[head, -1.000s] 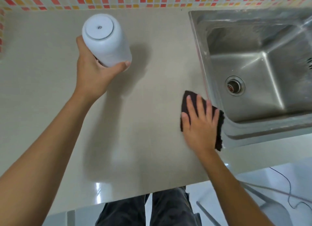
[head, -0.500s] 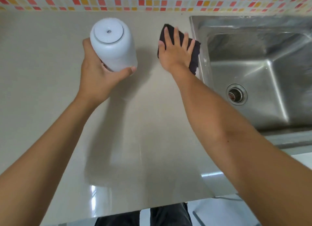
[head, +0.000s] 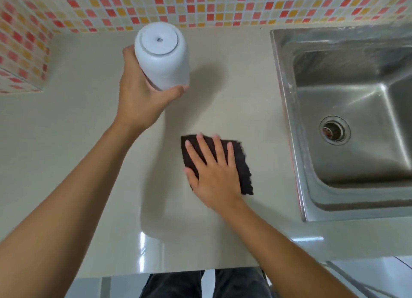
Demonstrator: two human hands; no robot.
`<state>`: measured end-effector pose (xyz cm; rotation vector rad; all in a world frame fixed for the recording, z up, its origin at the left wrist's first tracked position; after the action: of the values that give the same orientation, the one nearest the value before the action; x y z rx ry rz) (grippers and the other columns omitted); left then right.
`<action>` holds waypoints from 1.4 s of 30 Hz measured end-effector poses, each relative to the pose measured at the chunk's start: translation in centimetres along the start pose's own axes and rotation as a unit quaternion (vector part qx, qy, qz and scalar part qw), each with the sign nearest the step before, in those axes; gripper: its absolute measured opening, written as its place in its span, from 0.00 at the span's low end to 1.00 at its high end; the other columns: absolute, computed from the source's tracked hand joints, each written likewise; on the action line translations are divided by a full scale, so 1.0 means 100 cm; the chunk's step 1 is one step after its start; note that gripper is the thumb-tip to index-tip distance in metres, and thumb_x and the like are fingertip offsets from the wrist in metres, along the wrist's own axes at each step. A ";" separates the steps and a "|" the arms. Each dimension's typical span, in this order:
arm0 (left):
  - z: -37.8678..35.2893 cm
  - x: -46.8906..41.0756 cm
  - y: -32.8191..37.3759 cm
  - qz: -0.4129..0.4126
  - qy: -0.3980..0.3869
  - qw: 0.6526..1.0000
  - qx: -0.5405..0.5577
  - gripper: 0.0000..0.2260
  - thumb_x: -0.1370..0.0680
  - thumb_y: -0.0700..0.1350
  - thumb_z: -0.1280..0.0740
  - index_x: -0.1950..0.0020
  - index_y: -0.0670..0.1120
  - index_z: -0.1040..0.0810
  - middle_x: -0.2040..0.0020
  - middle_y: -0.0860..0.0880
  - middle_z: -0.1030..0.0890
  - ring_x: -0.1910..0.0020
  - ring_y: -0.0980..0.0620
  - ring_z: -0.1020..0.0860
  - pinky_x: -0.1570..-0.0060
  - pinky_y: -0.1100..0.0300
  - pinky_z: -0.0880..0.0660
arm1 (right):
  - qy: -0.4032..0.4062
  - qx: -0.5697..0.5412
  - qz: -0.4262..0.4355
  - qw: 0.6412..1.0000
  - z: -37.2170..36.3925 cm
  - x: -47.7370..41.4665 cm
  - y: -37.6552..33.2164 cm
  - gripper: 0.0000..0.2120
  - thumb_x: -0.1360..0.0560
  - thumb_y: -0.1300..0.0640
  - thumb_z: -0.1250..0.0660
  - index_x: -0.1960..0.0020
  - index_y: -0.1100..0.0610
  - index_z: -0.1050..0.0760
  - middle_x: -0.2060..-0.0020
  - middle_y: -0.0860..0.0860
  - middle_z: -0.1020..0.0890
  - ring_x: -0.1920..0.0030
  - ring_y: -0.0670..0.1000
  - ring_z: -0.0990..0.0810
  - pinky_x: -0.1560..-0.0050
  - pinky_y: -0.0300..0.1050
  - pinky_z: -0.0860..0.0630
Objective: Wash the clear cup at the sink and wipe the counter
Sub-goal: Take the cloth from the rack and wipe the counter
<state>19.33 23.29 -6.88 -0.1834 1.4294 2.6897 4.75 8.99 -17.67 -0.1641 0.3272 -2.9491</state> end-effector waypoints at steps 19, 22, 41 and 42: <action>-0.040 0.044 -0.035 0.067 -0.023 0.996 0.061 0.41 0.35 0.51 0.19 0.30 0.49 0.39 0.40 0.66 0.29 0.40 0.66 0.26 0.40 0.53 0.25 | -0.002 0.067 -0.171 0.983 0.022 0.045 0.104 0.28 0.20 0.40 0.52 0.22 0.47 0.48 0.23 0.50 0.45 0.23 0.58 0.49 0.26 0.61 0.54; -0.059 0.045 -0.031 0.068 -0.033 0.995 0.072 0.42 0.36 0.53 0.19 0.29 0.49 0.39 0.41 0.70 0.30 0.39 0.64 0.26 0.40 0.49 0.24 | 0.020 0.087 -0.197 0.976 0.033 -0.013 0.121 0.28 0.20 0.41 0.54 0.22 0.48 0.48 0.23 0.51 0.43 0.25 0.59 0.46 0.26 0.62 0.53; -0.085 0.079 -0.018 0.105 -0.035 0.992 0.063 0.41 0.33 0.49 0.21 0.28 0.47 0.39 0.37 0.59 0.32 0.40 0.63 0.29 0.42 0.72 0.31 | -0.007 0.061 -0.141 0.988 0.031 -0.025 0.124 0.26 0.19 0.43 0.56 0.22 0.48 0.50 0.23 0.51 0.45 0.25 0.60 0.47 0.26 0.61 0.53; -0.085 0.088 -0.017 0.121 -0.021 0.991 0.060 0.39 0.32 0.48 0.21 0.28 0.46 0.39 0.36 0.55 0.31 0.40 0.59 0.28 0.41 0.68 0.29 | -0.016 0.061 -0.135 0.989 0.032 -0.013 0.121 0.26 0.19 0.42 0.56 0.22 0.48 0.50 0.23 0.51 0.44 0.25 0.60 0.46 0.26 0.61 0.52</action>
<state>11.37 17.36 -14.32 0.0583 1.6962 2.7584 8.33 -3.11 -17.41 -0.2598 0.1257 -3.2185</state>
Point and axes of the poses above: each hand's wrist, its own x-axis away from the middle knuckle, its own z-axis out of the back of the hand, y = z × x, the point moved 3 cm from there along -x, towards the middle knuckle
